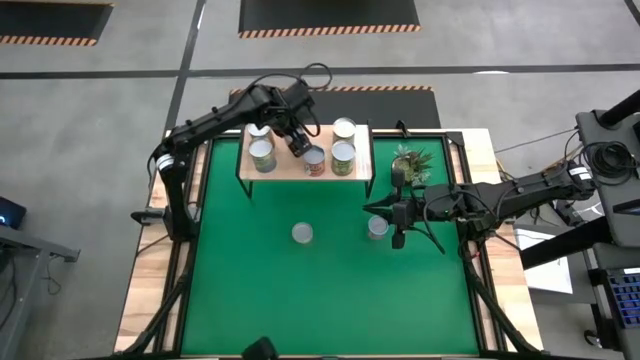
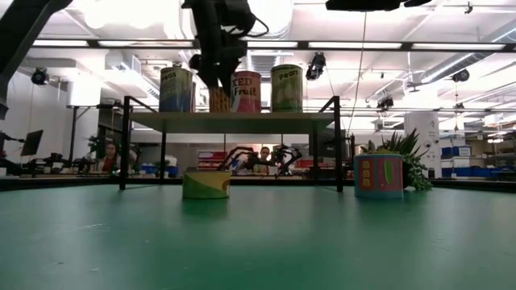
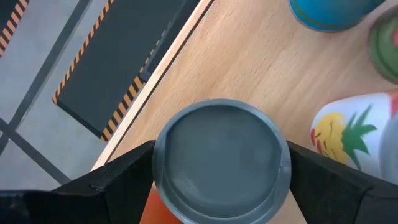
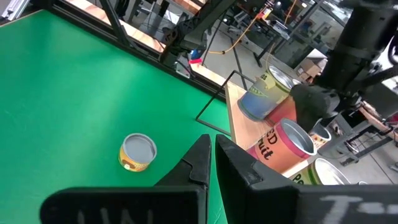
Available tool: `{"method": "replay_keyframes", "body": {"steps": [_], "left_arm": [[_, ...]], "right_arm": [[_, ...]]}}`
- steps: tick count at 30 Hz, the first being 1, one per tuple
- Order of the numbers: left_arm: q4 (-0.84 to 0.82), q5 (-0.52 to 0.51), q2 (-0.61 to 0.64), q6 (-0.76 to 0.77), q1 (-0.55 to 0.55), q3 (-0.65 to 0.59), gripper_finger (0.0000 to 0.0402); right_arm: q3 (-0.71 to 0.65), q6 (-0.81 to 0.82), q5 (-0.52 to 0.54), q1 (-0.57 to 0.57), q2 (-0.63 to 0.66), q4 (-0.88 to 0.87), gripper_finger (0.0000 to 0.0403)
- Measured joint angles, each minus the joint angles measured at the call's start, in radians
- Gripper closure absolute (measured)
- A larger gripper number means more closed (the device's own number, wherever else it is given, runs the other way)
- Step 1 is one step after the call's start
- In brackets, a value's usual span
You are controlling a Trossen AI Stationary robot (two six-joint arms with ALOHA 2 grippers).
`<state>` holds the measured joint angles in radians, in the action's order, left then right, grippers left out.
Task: Pick and place cans onto a shelf
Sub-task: Put the small yellow can on the shelf
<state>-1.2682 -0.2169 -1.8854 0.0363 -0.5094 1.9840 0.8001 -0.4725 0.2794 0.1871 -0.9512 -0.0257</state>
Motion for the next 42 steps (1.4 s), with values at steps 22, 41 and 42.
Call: {"method": "replay_keyframes", "body": {"steps": [22,41,42], "left_arm": [[-0.034,-0.008,0.0,0.011,0.012,0.049,0.0086],[-0.04,0.041,0.0,-0.078,0.024,-0.022,0.0375],[-0.034,0.038,0.0,-0.078,0.024,-0.03,0.0377]], "right_arm": [[0.0,0.0,0.0,0.0,0.0,0.0,0.039],[0.0,0.0,0.0,0.0,0.0,0.0,0.039],[0.0,0.0,0.0,0.0,0.0,0.0,0.039]]}}
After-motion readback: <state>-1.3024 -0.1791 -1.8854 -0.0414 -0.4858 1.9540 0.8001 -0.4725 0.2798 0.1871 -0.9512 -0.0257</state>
